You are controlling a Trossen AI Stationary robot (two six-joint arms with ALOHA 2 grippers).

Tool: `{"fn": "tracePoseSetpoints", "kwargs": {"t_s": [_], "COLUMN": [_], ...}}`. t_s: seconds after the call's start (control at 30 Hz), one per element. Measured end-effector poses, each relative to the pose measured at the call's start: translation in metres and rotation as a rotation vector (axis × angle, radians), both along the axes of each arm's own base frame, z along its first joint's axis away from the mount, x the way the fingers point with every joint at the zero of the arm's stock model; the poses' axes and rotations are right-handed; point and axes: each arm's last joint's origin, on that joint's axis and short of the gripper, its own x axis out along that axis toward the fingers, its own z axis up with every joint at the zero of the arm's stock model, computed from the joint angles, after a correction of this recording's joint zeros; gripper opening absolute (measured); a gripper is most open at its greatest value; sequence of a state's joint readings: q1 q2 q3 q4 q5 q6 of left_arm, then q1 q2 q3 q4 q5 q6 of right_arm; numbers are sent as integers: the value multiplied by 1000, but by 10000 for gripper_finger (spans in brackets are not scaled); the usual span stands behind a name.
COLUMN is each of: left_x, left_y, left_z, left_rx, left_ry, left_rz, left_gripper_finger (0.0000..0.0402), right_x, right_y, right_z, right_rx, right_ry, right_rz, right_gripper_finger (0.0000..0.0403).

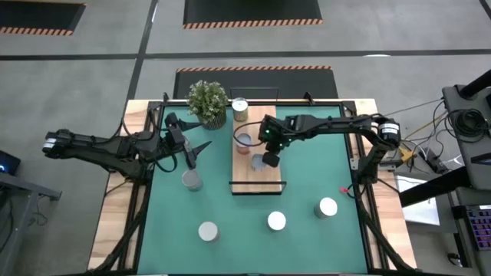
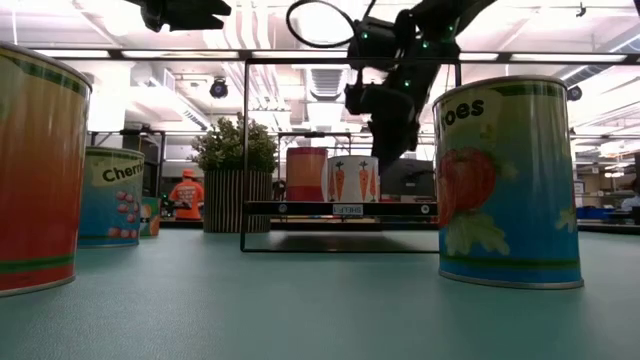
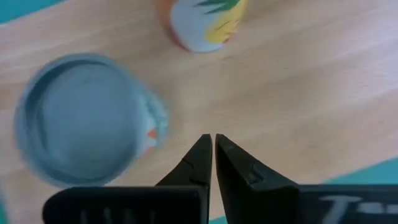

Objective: Pick and place cans onto a shelf
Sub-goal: Put the canned carrots on the shelf

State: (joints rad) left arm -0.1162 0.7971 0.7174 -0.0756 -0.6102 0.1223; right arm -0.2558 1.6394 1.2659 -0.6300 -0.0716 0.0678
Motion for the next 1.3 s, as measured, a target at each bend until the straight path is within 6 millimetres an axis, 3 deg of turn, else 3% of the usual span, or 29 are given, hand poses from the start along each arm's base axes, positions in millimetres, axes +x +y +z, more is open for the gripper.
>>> {"fn": "tracePoseSetpoints", "kwargs": {"t_s": [0.17,0.4,0.53,0.7,0.9,1.1,1.3], "left_x": [0,0,0,0,10,35,62], "left_y": [0,0,0,0,-4,-9,-12], "left_z": [0,0,0,-4,-11,-13,-3], "left_rx": [0,0,-3,-24,-69,-99,36], "left_ry": [0,0,3,28,59,104,349], "left_rz": [0,0,-1,3,-107,-172,-229], "left_gripper_finger": [302,302,302,302,302,291,220], "right_x": [5,15,12,-2,-23,-55,-82], "right_y": [9,11,12,25,60,82,83], "right_z": [-2,14,29,56,80,75,73], "right_rx": [145,104,69,-90,-250,-345,-380], "right_ry": [-84,-187,-223,-272,-453,-668,-764], "right_rz": [103,163,182,168,231,288,285], "right_gripper_finger": [9,9,9,8,8,8,8]}}
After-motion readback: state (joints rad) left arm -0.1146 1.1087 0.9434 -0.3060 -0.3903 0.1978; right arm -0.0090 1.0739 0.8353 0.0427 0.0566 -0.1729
